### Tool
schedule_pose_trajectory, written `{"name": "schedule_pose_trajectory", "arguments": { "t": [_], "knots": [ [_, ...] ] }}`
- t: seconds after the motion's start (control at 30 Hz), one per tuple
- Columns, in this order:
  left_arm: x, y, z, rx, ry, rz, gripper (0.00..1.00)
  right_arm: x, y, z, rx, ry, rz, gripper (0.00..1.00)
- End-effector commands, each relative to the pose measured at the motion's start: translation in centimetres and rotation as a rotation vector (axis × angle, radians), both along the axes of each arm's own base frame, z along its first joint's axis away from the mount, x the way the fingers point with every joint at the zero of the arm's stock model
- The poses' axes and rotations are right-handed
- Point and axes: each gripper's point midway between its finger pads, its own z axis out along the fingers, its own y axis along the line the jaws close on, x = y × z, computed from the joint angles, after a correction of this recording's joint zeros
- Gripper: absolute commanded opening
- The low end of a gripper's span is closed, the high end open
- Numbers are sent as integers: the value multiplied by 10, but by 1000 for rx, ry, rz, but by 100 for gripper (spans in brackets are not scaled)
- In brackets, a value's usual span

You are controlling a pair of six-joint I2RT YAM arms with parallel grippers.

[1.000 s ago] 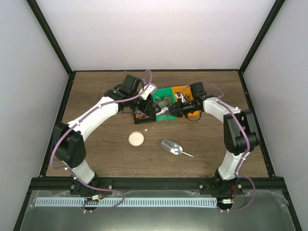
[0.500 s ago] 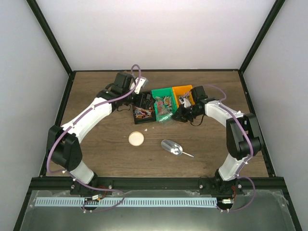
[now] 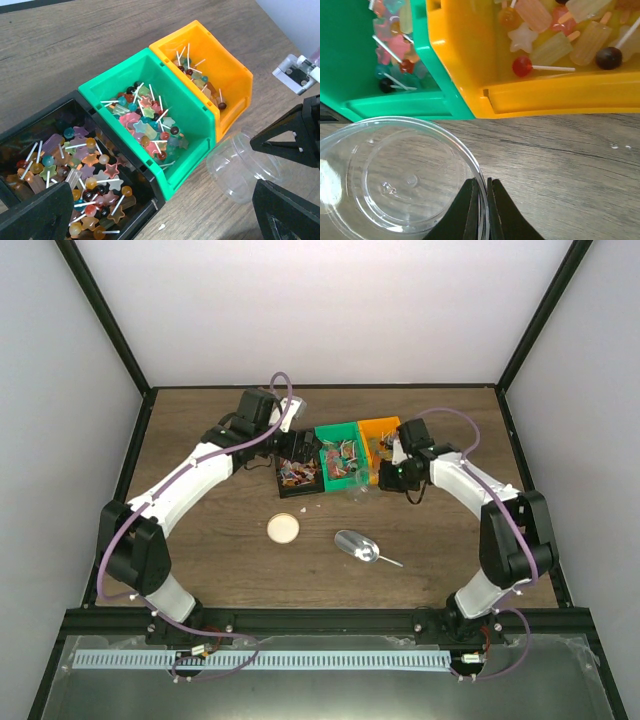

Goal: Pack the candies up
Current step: Place the packing bottle at the center of the board.

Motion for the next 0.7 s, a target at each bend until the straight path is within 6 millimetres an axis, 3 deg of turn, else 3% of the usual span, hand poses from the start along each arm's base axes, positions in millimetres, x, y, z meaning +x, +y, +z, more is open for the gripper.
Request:
{"name": "schedule_pose_trajectory", "arguments": {
  "t": [0.0,0.3,0.57,0.67],
  "knots": [
    [2,-2,3,-4,-18,7,100,-3,-14,-2,-159,-43,4,3],
    [4,-2,-5,7,-12,3,100,-8,-15,-12,-357,-62,19,3],
    [4,-2,-6,8,-8,2,100,-12,-6,-6,-322,-56,16,24],
    [3,-3,-9,8,-1,-1,100,-11,-3,2,-296,-76,13,28]
  ]
}}
